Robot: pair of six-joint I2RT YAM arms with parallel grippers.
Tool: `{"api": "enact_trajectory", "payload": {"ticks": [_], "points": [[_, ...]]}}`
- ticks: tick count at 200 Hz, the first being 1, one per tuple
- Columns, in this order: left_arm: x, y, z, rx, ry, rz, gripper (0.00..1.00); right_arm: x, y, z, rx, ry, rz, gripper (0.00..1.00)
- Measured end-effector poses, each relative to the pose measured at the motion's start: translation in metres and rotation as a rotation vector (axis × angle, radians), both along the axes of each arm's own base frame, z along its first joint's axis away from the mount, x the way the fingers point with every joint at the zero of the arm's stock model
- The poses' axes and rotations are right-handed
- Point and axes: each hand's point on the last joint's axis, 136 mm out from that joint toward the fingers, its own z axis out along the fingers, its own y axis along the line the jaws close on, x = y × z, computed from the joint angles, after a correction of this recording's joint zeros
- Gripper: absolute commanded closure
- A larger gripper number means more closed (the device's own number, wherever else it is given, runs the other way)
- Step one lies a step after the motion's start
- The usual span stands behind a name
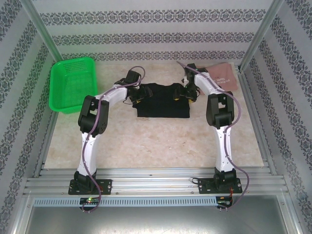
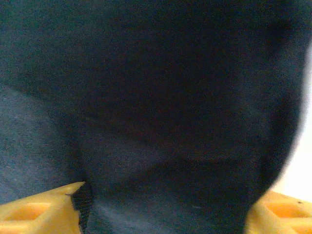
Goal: Fold and stack the t-shirts
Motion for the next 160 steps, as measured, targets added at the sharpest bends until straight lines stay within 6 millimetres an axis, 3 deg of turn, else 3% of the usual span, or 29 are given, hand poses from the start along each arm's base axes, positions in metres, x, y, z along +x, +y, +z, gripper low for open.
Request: {"api": "enact_trajectory", "payload": {"ticks": [28,45,80,101,130,147,160], "points": [[0.002,0.004,0.000,-0.001,0.000,0.008,0.28,-0.007,0.017,-0.005,-0.042,0.035,0.036,0.46],[0.002,0.005,-0.001,-0.008,0.002,0.007,0.28,-0.008,0.016,-0.007,-0.064,0.047,0.019,0.57],[0.000,0.007,0.002,-0.054,-0.011,-0.001,0.26,-0.009,0.017,-0.007,-0.054,0.059,-0.017,1.00],[-0.005,0.011,0.007,-0.090,-0.008,-0.001,0.22,-0.001,0.014,0.000,-0.083,0.034,-0.019,1.00],[-0.005,0.020,0.020,-0.115,-0.012,0.021,0.10,0.028,0.001,0.022,-0.168,-0.075,-0.021,1.00],[-0.004,0.022,0.041,-0.137,-0.043,0.026,0.01,0.048,-0.018,0.046,-0.210,-0.156,-0.048,1.00],[-0.003,0.022,0.064,-0.156,-0.082,0.028,0.00,0.062,-0.039,0.066,-0.234,-0.219,-0.080,1.00]]}}
